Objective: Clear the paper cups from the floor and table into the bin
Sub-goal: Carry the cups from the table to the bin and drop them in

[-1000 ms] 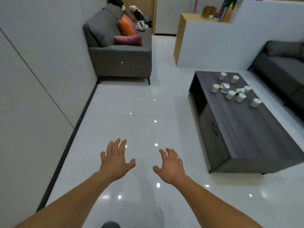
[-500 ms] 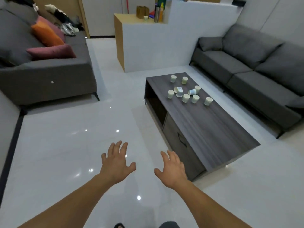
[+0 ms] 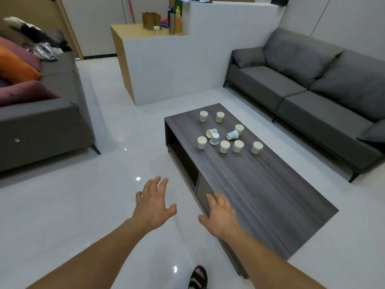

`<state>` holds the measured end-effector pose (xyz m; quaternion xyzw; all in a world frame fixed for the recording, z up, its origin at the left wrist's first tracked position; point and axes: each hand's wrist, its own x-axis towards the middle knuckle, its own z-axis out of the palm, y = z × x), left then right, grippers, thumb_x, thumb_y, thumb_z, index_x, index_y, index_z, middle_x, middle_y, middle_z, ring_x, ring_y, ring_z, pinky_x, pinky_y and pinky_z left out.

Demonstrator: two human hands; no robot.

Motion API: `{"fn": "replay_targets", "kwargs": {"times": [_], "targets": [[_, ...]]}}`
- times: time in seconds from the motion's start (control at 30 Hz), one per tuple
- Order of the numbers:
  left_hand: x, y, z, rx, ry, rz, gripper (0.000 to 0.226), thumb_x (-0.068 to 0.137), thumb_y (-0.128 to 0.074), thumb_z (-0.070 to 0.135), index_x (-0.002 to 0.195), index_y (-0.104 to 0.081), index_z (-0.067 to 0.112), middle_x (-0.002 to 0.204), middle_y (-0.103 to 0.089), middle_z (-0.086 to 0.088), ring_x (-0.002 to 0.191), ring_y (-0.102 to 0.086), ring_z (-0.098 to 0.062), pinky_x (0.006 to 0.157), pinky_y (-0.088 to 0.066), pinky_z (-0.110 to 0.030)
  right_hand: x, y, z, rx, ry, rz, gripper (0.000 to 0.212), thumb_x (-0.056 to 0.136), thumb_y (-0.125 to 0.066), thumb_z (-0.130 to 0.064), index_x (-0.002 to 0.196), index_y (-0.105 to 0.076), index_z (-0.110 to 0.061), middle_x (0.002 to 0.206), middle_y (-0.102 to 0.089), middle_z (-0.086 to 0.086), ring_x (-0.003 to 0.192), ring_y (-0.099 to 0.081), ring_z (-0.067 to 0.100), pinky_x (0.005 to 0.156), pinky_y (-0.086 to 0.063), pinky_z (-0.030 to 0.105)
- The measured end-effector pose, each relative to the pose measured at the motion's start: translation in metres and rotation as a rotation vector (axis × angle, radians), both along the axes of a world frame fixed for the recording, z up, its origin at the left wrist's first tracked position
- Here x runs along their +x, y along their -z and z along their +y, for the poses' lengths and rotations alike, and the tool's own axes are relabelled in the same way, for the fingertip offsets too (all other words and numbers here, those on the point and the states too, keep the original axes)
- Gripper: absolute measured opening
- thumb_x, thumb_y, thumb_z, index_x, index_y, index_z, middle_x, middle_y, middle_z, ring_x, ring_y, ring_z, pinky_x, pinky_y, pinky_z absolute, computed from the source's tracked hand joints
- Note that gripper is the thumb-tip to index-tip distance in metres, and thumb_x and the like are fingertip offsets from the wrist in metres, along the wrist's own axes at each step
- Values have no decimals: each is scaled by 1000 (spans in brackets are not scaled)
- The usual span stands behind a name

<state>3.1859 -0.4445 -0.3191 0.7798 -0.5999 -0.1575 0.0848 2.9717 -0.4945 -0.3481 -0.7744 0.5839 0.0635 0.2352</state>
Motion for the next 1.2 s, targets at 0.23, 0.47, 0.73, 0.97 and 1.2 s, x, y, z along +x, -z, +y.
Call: {"fn": "replay_targets", "kwargs": {"times": [0.23,0.47,0.73,0.97,1.2], "targets": [[21,1,-113,25,9,31,87,84,-53,56,152,-7,26,160,-3,2,147,-4,-23,116,-17,-46,26,-7,-124,8,-4,-21,81,92,-50,-53,156,-9,-25,163,-3,3,149,0,23,117,-16,49],[58,22,-244,80,176,38,90,82,-57,56,151,-8,26,158,-8,1,145,-9,-22,115,-21,-44,59,5,-226,60,110,14,80,90,-53,-52,154,-13,-26,162,-6,3,149,-4,24,118,-19,47],[76,16,-390,59,397,44,93,76,-61,54,150,-12,26,157,-14,0,144,-12,-22,115,-23,-46,61,0,-317,65,319,49,80,91,-53,-50,155,-12,-24,163,-4,1,149,-5,22,117,-23,46],[63,31,-475,111,494,38,94,72,-64,53,148,-14,28,154,-19,1,142,-16,-20,113,-24,-46,48,19,-387,108,399,70,82,90,-53,-50,155,-8,-26,163,-3,2,149,-3,23,115,-27,49],[29,56,-577,228,522,-11,92,75,-64,53,148,-16,25,155,-18,0,143,-16,-22,115,-23,-45,26,54,-488,149,415,13,79,89,-56,-48,153,-15,-25,162,-8,2,149,-6,23,116,-26,46]]}}
